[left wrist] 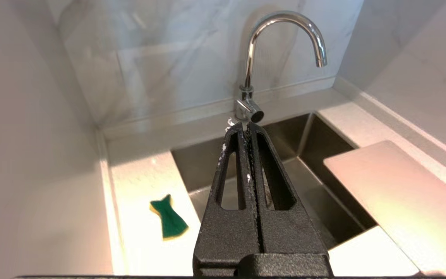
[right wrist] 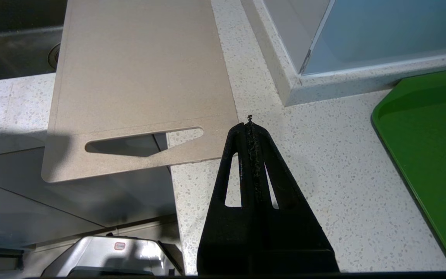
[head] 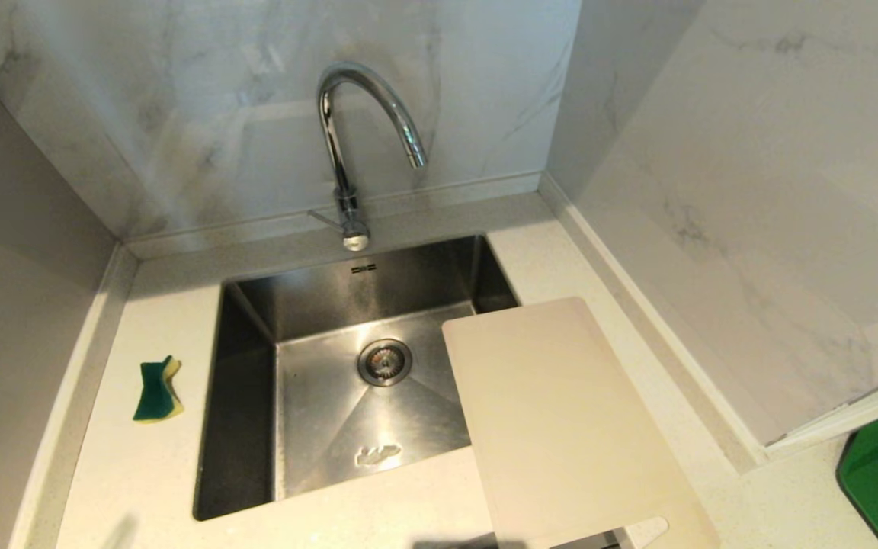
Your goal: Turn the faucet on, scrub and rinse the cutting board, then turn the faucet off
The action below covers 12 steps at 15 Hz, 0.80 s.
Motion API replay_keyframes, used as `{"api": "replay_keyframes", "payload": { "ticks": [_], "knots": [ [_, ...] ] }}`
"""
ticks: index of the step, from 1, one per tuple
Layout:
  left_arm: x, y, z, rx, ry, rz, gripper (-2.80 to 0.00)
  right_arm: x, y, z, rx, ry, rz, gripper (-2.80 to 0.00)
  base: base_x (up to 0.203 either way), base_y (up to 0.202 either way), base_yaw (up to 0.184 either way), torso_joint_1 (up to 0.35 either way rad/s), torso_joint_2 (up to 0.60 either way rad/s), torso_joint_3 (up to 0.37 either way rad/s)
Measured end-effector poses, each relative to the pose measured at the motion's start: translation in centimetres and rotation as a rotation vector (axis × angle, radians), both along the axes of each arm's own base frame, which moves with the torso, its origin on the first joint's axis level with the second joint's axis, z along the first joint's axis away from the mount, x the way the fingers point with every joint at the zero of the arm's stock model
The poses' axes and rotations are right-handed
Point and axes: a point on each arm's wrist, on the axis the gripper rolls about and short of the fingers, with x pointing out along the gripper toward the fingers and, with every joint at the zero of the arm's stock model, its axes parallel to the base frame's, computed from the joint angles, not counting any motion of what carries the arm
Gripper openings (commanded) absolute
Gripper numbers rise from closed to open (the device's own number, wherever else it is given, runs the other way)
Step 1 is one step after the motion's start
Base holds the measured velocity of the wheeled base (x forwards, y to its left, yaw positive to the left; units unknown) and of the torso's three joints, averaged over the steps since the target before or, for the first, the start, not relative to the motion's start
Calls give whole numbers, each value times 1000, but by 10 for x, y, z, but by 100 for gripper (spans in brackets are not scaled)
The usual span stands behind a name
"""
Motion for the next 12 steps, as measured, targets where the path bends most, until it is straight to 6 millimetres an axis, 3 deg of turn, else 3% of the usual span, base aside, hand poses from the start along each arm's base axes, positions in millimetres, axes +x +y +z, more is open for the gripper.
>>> {"api": "replay_keyframes", "payload": {
  "ticks": [7, 12],
  "knots": [
    [1, 3, -46, -1, 74, -68, -280, 0, 0, 0, 0, 0, -1, -280, 0, 0, 0, 0, 0, 0],
    [6, 5, -98, 34, 129, 5, -280, 0, 0, 0, 1, -1, -7, -280, 0, 0, 0, 0, 0, 0]
  ]
}}
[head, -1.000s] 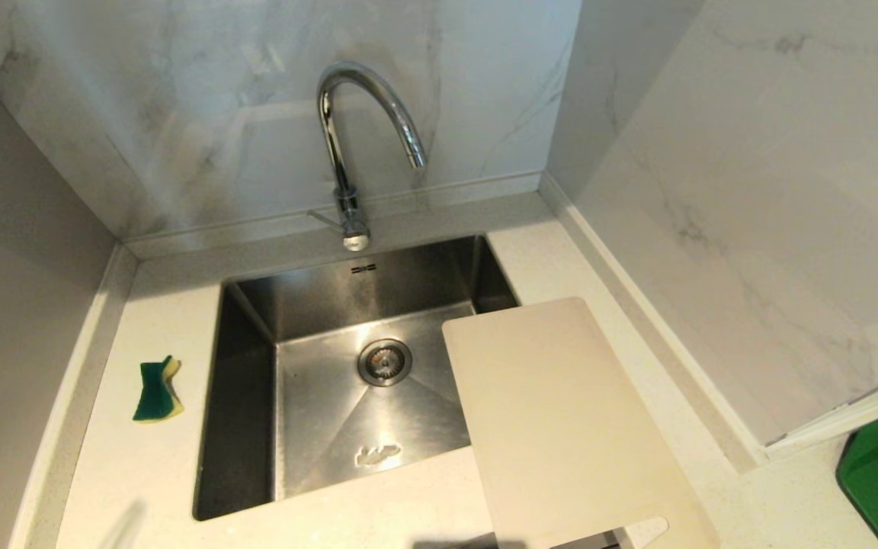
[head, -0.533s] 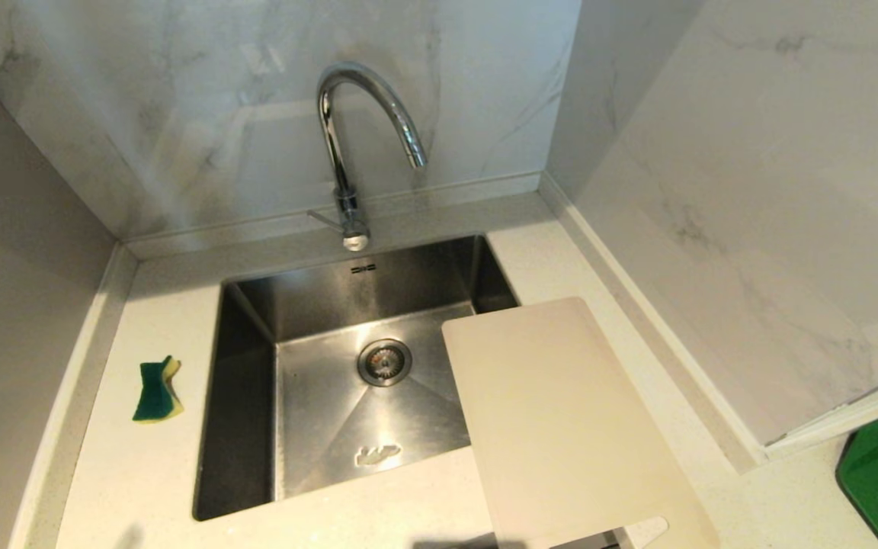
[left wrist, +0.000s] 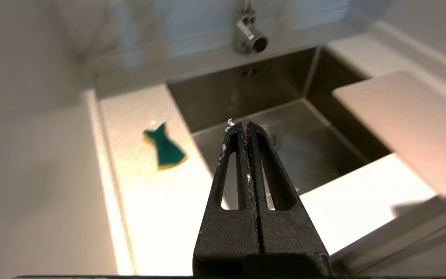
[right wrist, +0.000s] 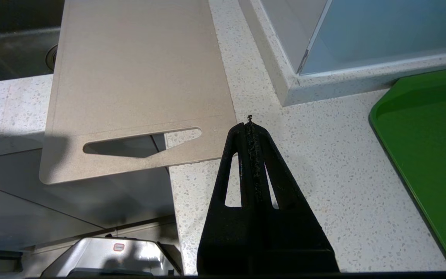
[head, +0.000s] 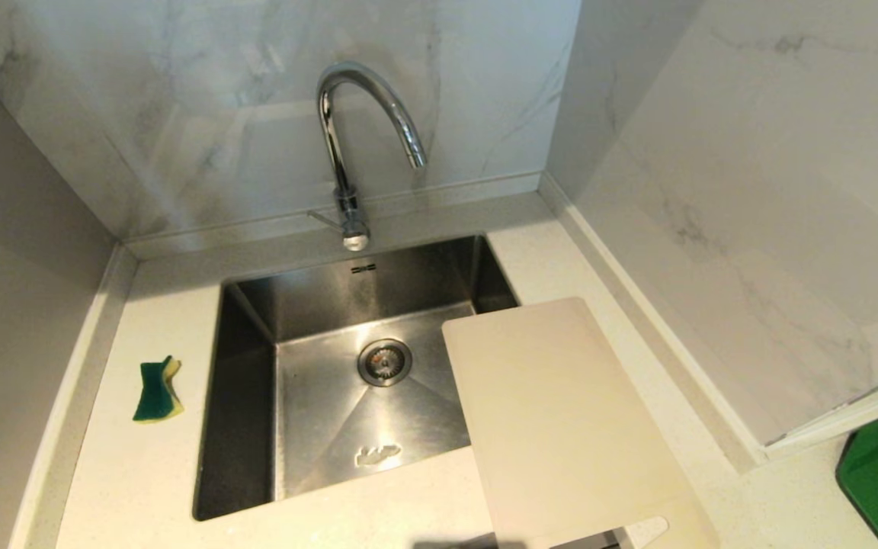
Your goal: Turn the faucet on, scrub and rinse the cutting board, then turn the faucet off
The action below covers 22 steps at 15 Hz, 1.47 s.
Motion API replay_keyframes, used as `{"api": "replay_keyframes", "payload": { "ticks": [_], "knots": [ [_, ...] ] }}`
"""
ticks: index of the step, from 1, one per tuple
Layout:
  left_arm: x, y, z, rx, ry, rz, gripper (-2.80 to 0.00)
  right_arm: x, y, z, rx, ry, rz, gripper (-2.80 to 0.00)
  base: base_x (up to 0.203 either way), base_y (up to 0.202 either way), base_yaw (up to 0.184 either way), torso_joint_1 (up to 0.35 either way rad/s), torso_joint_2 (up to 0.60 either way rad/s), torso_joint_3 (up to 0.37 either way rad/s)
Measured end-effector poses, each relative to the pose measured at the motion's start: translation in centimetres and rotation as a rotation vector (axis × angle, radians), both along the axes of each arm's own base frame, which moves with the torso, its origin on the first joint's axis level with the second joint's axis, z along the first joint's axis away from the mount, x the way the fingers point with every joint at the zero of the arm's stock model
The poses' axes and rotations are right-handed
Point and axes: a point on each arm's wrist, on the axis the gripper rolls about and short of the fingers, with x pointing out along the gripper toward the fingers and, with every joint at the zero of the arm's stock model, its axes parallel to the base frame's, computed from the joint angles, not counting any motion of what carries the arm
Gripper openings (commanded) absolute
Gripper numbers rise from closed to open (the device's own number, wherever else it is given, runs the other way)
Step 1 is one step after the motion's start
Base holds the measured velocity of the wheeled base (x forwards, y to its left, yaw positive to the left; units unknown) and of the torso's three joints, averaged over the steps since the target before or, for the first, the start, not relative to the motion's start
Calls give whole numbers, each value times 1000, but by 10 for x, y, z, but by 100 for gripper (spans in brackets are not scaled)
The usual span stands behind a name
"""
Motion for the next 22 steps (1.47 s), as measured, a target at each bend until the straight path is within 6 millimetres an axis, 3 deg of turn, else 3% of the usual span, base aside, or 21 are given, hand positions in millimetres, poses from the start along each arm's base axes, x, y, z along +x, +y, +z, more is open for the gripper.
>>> {"api": "replay_keyframes", "payload": {
  "ticks": [3, 8, 22],
  "knots": [
    [5, 1, -30, 16, 32, 31, -280, 0, 0, 0, 0, 0, 0, -280, 0, 0, 0, 0, 0, 0],
    [11, 3, -59, 18, 149, 113, -280, 0, 0, 0, -1, 0, 2, -280, 0, 0, 0, 0, 0, 0],
    [12, 4, -66, 3, 208, 148, -280, 0, 0, 0, 13, 0, -4, -280, 0, 0, 0, 0, 0, 0]
  ]
}}
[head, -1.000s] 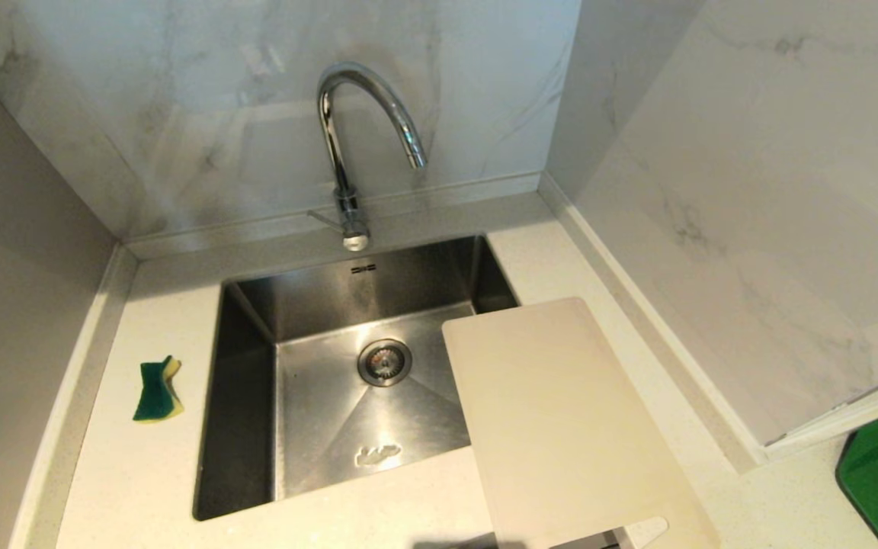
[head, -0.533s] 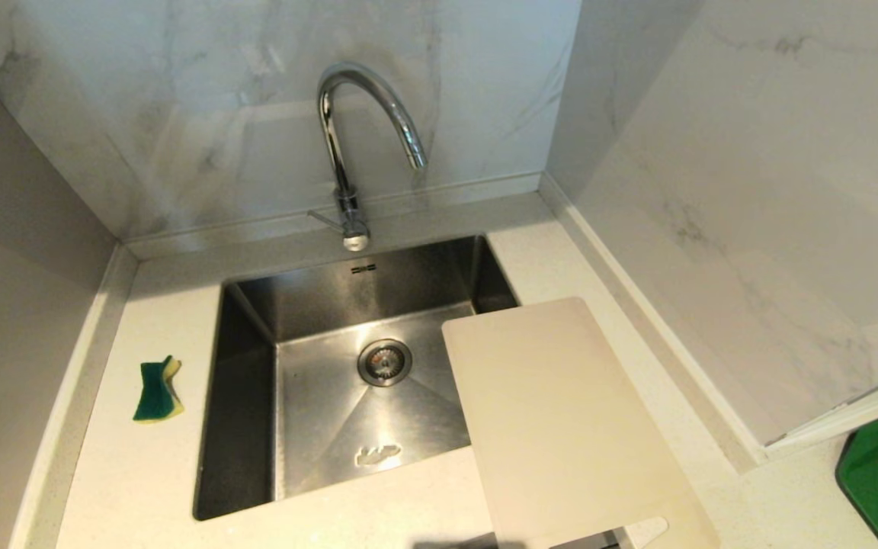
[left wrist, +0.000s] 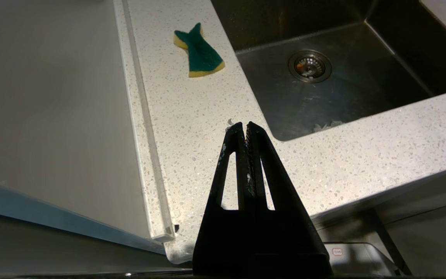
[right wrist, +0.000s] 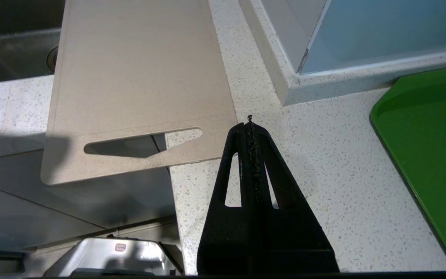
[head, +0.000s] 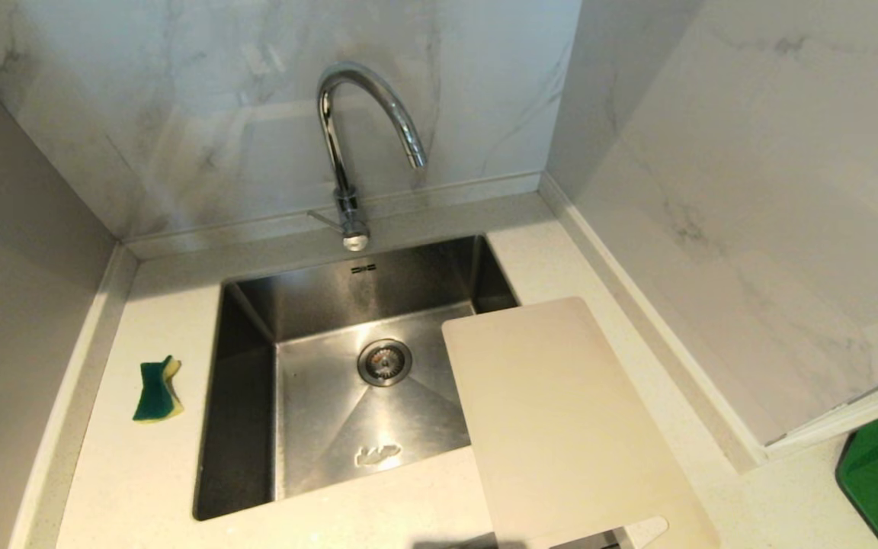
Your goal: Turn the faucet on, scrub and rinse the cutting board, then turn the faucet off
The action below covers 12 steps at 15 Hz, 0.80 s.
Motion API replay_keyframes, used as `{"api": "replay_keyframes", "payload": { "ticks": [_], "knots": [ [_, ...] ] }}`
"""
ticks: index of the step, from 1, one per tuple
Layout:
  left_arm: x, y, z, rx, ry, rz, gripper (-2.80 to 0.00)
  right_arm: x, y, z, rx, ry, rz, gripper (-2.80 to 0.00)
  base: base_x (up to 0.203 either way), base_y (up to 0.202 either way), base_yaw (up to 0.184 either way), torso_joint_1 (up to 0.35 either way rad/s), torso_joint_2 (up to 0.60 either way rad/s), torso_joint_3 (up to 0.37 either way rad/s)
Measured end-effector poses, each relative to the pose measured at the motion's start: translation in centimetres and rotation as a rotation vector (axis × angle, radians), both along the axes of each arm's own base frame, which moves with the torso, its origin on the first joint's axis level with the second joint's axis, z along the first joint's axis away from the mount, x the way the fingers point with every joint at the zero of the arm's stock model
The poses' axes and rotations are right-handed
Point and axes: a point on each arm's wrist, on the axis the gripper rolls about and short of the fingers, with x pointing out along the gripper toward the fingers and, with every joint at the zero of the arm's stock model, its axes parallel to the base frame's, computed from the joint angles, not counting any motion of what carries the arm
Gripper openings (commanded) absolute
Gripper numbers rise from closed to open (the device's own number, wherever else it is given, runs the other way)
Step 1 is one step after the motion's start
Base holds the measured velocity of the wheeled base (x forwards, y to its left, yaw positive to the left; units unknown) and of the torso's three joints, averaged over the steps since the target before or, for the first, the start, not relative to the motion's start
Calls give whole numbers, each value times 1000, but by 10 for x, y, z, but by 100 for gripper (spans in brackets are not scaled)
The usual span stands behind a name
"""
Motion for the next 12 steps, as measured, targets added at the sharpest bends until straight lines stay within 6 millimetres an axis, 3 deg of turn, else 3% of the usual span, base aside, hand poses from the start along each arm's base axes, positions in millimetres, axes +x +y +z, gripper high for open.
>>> {"api": "replay_keyframes", "payload": {
  "ticks": [12],
  "knots": [
    [0, 0, 0, -14, 0, -1, -280, 0, 0, 1, 50, -4, -22, -280, 0, 0, 0, 0, 0, 0]
  ]
}}
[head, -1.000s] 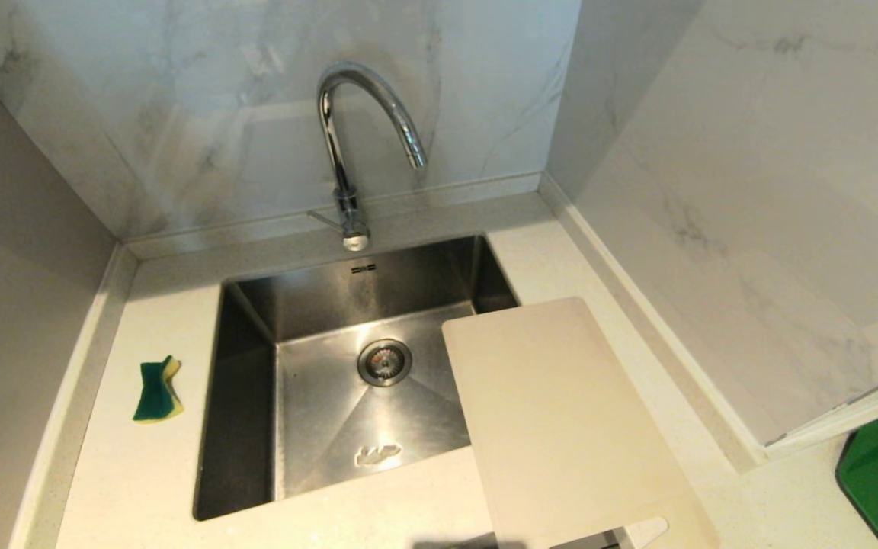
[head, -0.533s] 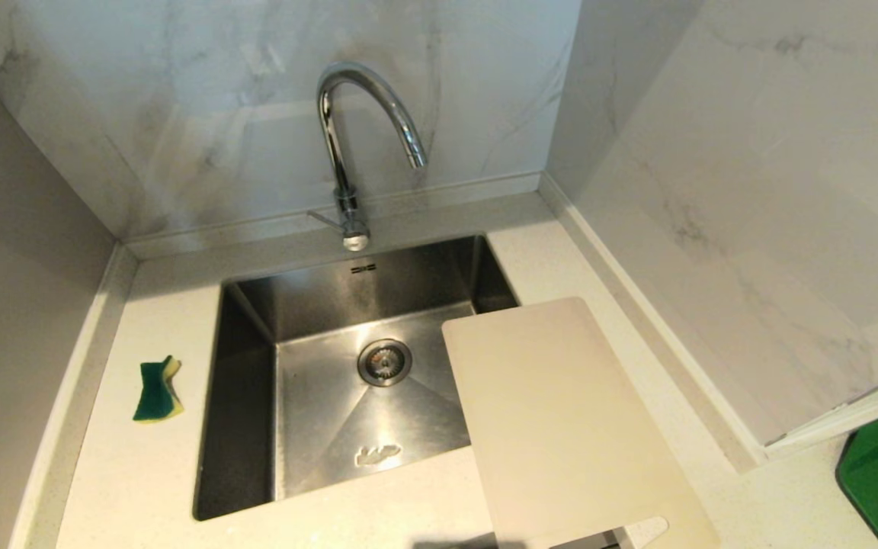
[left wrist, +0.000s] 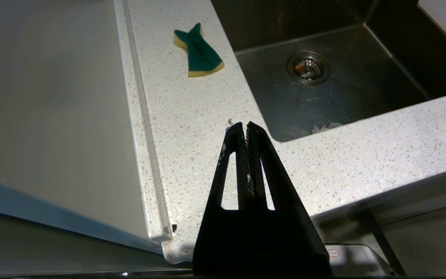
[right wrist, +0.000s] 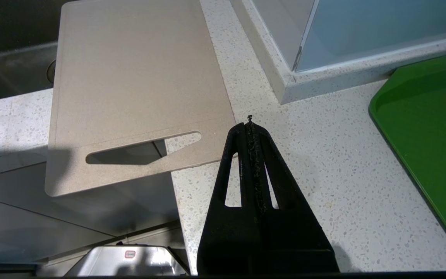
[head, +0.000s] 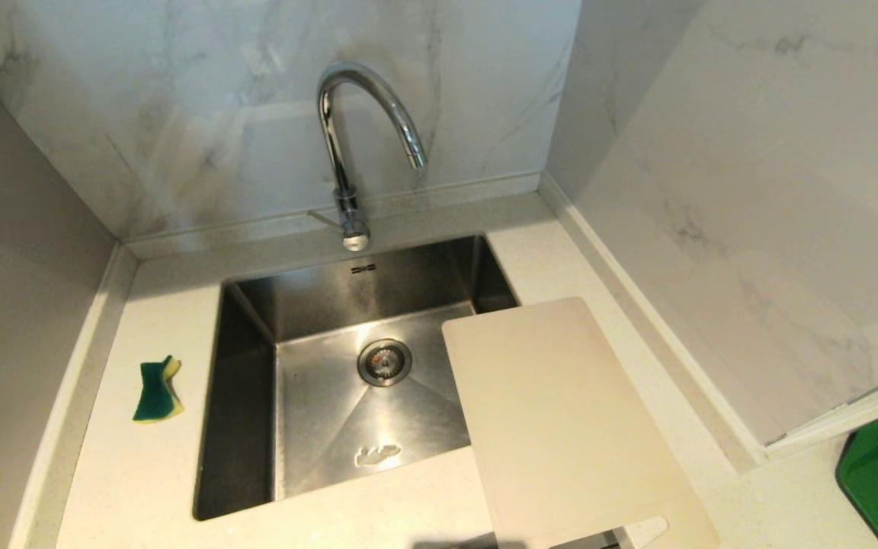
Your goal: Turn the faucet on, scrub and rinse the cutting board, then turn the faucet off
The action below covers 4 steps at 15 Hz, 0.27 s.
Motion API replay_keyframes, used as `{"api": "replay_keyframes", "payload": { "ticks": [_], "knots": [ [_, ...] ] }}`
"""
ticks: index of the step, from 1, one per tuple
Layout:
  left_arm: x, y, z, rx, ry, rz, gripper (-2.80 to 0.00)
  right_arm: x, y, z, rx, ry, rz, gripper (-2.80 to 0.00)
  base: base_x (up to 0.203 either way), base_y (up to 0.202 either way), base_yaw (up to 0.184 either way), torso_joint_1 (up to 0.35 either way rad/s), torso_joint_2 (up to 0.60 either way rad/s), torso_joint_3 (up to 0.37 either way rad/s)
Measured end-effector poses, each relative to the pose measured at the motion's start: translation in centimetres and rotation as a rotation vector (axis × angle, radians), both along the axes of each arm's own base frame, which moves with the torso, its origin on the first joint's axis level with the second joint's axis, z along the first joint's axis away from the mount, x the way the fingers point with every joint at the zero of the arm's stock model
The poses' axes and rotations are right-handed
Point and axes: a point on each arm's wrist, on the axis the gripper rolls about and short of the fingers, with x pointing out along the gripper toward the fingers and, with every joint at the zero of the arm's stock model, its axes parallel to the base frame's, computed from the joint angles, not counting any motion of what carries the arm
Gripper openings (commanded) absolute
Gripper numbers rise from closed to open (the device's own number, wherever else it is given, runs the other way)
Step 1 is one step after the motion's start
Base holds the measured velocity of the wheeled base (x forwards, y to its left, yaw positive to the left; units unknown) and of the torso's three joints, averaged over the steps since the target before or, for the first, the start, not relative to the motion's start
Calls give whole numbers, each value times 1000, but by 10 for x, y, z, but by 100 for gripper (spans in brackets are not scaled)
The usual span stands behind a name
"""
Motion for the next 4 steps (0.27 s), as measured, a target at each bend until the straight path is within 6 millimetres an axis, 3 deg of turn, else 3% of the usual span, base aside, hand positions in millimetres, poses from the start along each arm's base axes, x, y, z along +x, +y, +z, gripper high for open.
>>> {"api": "replay_keyframes", "payload": {
  "ticks": [4],
  "knots": [
    [0, 0, 0, 0, 0, 0, -280, 0, 0, 0, -10, -4, 0, -280, 0, 0, 0, 0, 0, 0]
  ]
}}
